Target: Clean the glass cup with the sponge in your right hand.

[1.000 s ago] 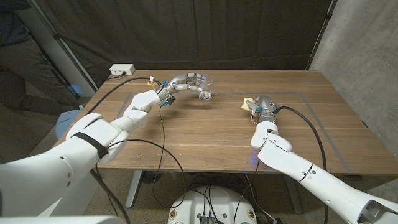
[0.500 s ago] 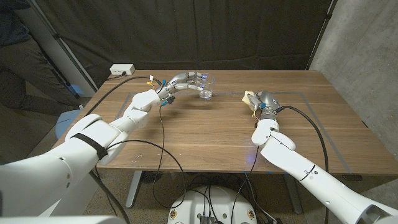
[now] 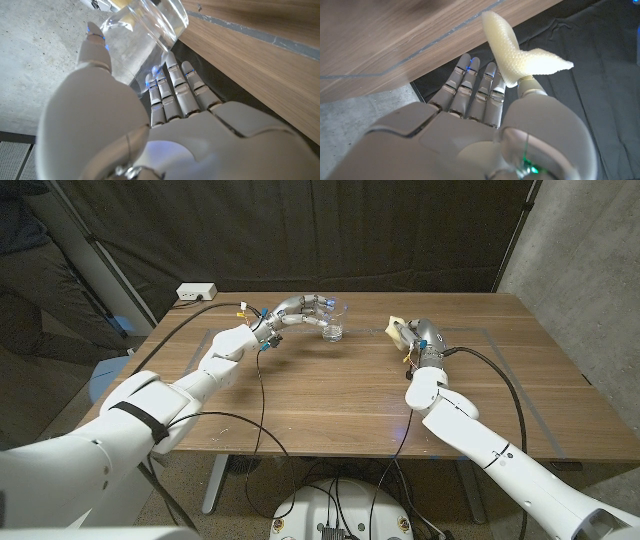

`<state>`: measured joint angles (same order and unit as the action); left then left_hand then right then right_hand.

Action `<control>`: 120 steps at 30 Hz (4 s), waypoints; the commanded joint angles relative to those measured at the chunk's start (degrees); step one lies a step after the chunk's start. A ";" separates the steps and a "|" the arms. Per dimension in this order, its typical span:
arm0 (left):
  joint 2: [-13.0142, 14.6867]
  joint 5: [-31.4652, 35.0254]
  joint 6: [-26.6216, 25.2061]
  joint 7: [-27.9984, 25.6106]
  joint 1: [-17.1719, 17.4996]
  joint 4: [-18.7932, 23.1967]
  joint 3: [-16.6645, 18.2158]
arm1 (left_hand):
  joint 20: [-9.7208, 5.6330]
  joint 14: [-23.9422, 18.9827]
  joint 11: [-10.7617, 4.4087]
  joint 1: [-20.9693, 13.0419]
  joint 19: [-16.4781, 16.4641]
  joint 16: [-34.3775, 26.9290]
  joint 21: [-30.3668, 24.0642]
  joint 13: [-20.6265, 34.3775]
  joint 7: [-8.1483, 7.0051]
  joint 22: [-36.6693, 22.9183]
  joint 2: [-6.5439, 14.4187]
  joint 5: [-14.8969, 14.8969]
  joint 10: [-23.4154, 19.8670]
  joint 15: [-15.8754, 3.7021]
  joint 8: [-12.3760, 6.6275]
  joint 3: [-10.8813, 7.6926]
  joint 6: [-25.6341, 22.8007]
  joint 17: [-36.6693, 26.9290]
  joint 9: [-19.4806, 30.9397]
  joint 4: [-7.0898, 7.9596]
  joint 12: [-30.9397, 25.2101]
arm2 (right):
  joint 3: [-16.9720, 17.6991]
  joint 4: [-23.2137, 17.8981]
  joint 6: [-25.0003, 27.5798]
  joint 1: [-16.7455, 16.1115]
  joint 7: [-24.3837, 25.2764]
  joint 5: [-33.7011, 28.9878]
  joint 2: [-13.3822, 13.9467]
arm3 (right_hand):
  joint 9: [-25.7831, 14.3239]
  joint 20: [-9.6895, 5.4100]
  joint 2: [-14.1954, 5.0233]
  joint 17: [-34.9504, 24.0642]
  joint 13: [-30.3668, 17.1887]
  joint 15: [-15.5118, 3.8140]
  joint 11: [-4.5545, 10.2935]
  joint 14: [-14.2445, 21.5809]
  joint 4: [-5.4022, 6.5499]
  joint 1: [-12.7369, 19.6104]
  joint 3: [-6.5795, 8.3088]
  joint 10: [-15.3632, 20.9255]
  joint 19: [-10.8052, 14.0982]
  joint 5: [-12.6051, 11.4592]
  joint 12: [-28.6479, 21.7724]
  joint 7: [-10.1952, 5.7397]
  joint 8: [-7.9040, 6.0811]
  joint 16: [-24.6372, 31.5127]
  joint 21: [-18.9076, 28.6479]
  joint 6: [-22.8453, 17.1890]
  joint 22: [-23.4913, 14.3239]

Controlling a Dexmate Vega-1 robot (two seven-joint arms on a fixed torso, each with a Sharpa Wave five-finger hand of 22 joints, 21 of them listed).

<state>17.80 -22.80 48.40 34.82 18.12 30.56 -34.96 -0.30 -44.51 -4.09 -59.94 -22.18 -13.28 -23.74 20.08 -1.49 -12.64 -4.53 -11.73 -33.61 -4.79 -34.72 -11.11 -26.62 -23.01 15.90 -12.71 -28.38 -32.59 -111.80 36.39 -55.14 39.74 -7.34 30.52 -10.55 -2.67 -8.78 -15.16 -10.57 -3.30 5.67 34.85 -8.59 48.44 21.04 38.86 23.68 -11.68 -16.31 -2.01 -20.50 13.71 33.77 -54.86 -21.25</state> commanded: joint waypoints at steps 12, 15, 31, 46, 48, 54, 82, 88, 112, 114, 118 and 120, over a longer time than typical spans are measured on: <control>1.46 0.20 -2.65 -2.01 3.17 8.01 -0.34 | -0.06 -0.98 -7.35 -9.81 0.43 0.01 -0.60 0.56 -5.77 -0.12 9.67 -0.48 -8.73 -8.15 -14.68 -5.95 -7.22 -0.47 0.39 4.79 -0.47 | 2.78 2.07 -12.16 -1.13 1.35 4.99 -3.80 | -0.26 -1.68 -0.20 -0.13 -0.20 -6.54 -0.13 -0.36 0.09 0.90 0.35 1.22 -0.64 0.38 0.17 -3.80 0.09 -0.49 0.81 -5.13 0.15; 1.40 0.16 -2.81 -2.11 3.30 8.29 -0.36 | 0.04 -1.05 -7.37 -9.97 0.47 0.06 -0.67 0.61 -5.73 -0.11 9.77 -0.58 -8.86 -8.16 -14.79 -6.13 -7.04 -0.50 0.45 4.74 -0.49 | 2.79 2.50 -11.91 -1.24 2.99 4.96 -5.21 | -0.27 -1.68 -0.17 -0.08 -0.20 -6.46 -0.13 -0.27 0.03 1.05 0.40 1.50 -0.59 0.41 0.11 -3.71 0.13 -0.52 0.91 -5.20 0.20; 0.11 0.14 -1.92 -1.72 2.37 6.09 -0.61 | -0.03 -1.40 -7.39 -10.32 0.51 0.20 -1.03 0.81 -5.95 -0.08 9.75 -0.92 -9.09 -8.25 -15.59 -6.58 -7.02 -0.72 0.69 4.61 -0.43 | 1.36 4.25 -13.72 0.19 2.76 6.23 -7.40 | -0.31 -1.61 -0.10 0.06 -0.20 -6.08 -0.53 -0.05 0.17 1.33 0.51 2.54 -0.57 0.61 0.02 -3.39 0.38 -0.70 1.40 -5.57 0.49; -3.00 -0.36 0.39 0.79 -0.97 -1.99 -0.69 | -0.15 -1.38 -7.38 -10.57 0.67 0.47 -1.31 0.99 -6.05 -0.05 9.81 -1.20 -9.10 -8.24 -16.03 -7.04 -6.77 -0.85 0.61 4.56 -0.29 | 0.40 3.86 -11.65 0.81 4.48 7.89 -10.94 | -0.33 -1.73 0.03 0.21 -0.19 -5.76 -0.66 0.11 0.09 1.80 0.65 3.49 -0.62 0.72 -0.06 -2.76 0.44 -0.88 1.85 -6.41 0.80; -3.40 -0.41 0.62 1.18 -1.44 -3.05 -0.68 | -0.14 -1.43 -7.38 -10.57 0.73 0.47 -1.35 1.02 -6.13 -0.04 9.80 -1.23 -9.13 -8.19 -16.13 -7.08 -6.79 -0.90 0.59 4.57 -0.27 | 0.17 4.12 -11.91 0.89 5.07 8.02 -11.70 | -0.33 -1.68 0.02 0.22 -0.19 -5.67 -0.61 0.23 0.11 1.83 0.68 3.63 -0.61 0.72 -0.07 -2.67 0.47 -0.86 1.91 -6.45 0.84; -3.88 -0.38 0.87 1.52 -2.01 -4.39 -0.62 | -0.15 -1.49 -7.38 -10.49 0.77 0.50 -1.46 1.08 -6.18 -0.03 9.75 -1.29 -9.14 -8.10 -16.32 -7.15 -6.76 -0.96 0.61 4.64 -0.23 | -0.17 4.76 -12.56 0.99 6.40 8.23 -13.04 | -0.34 -1.62 0.05 0.29 -0.19 -5.45 -0.69 0.43 0.07 2.03 0.76 3.88 -0.44 0.74 -0.06 -2.52 0.54 -0.89 2.16 -6.63 0.96; -3.73 -0.47 0.50 1.98 -0.96 -2.45 -0.62 | -0.03 -1.64 -7.40 -10.44 1.06 0.73 -1.95 1.37 -6.28 0.01 9.67 -1.59 -9.28 -8.17 -16.93 -7.68 -6.44 -1.24 0.21 4.74 -0.05 | 1.10 6.61 -18.38 -1.21 13.23 13.10 -19.78 | -0.35 -1.26 0.12 0.55 -0.18 -4.81 -0.95 1.34 -0.25 3.40 1.36 6.00 -0.18 0.73 -0.28 -1.39 0.88 -1.00 3.25 -7.62 1.58; -2.77 -0.08 -0.35 0.87 0.16 0.23 -0.79 | 0.05 -1.58 -7.39 -10.38 1.14 0.81 -2.08 1.44 -6.20 0.02 9.69 -1.65 -9.41 -8.10 -17.04 -7.81 -6.41 -1.31 0.03 4.81 -0.05 | 0.37 7.31 -21.48 -1.27 13.04 12.57 -19.70 | -0.36 -1.28 0.14 0.54 -0.18 -4.96 -0.87 1.39 -0.17 3.46 1.37 6.13 -0.29 0.75 -0.22 -1.43 0.99 -1.03 3.40 -7.67 1.69; 0.12 1.91 -2.25 -2.89 2.91 7.22 -1.68 | 0.15 -1.73 -7.38 -10.46 1.41 0.87 -2.47 1.68 -6.32 0.06 9.75 -1.82 -9.58 -8.18 -17.51 -8.26 -6.31 -1.58 -0.36 4.80 0.06 | -1.84 7.08 -22.52 -0.49 10.73 11.38 -19.67 | -0.39 -1.45 0.20 0.52 -0.19 -5.08 -0.75 1.33 0.13 3.57 1.41 6.30 -0.63 0.80 0.14 -1.37 1.33 -1.24 4.00 -8.01 2.15; 0.01 1.83 -2.11 -2.88 2.82 6.93 -1.66 | 0.14 -1.71 -7.38 -10.50 1.44 0.87 -2.52 1.70 -6.35 0.06 9.78 -1.83 -9.59 -8.18 -17.60 -8.31 -6.41 -1.63 -0.41 4.79 0.07 | -1.95 7.21 -22.57 -0.33 10.48 11.46 -19.81 | -0.39 -1.42 0.21 0.52 -0.19 -5.09 -0.76 1.31 0.15 3.57 1.41 6.31 -0.64 0.80 0.16 -1.36 1.34 -1.26 4.03 -8.03 2.17; -0.45 1.50 -1.61 -2.73 2.52 5.98 -1.54 | 0.12 -1.83 -7.38 -10.57 1.47 0.84 -2.59 1.74 -6.30 0.07 9.79 -1.87 -9.76 -8.24 -17.72 -8.41 -6.44 -1.68 -0.46 4.76 0.03 | -1.95 7.47 -23.14 -0.18 9.58 12.28 -20.12 | -0.39 -1.46 0.24 0.54 -0.19 -5.10 -0.75 1.30 0.13 3.66 1.45 6.30 -0.74 0.80 0.24 -1.32 1.38 -1.30 4.13 -8.15 2.26; -0.82 1.14 -1.31 -2.45 2.32 5.33 -1.41 | 0.14 -1.88 -7.38 -10.56 1.50 0.81 -2.61 1.76 -6.32 0.08 9.81 -1.88 -9.79 -8.21 -17.71 -8.42 -6.38 -1.71 -0.51 4.77 0.03 | -1.77 7.59 -23.58 -0.21 9.08 13.12 -20.43 | -0.39 -1.47 0.28 0.55 -0.19 -5.09 -0.72 1.24 0.10 3.74 1.48 6.31 -0.87 0.80 0.28 -1.26 1.38 -1.36 4.15 -8.27 2.31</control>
<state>17.52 -21.39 46.30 32.47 20.70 36.91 -36.40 0.01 -45.63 -3.73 -60.54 -21.06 -12.50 -25.94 20.14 -1.55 -12.52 -5.13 -13.22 -35.21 -5.08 -36.82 -12.69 -26.82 -24.60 15.27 -14.29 -28.11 -34.06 -104.74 13.90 -55.76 50.64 4.34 10.82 -10.79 -2.66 -8.67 -14.64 -10.58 -3.37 4.83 35.66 -8.76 51.51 22.30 44.79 23.08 -10.62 -16.09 -0.41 -18.70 12.42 37.65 -59.40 -18.86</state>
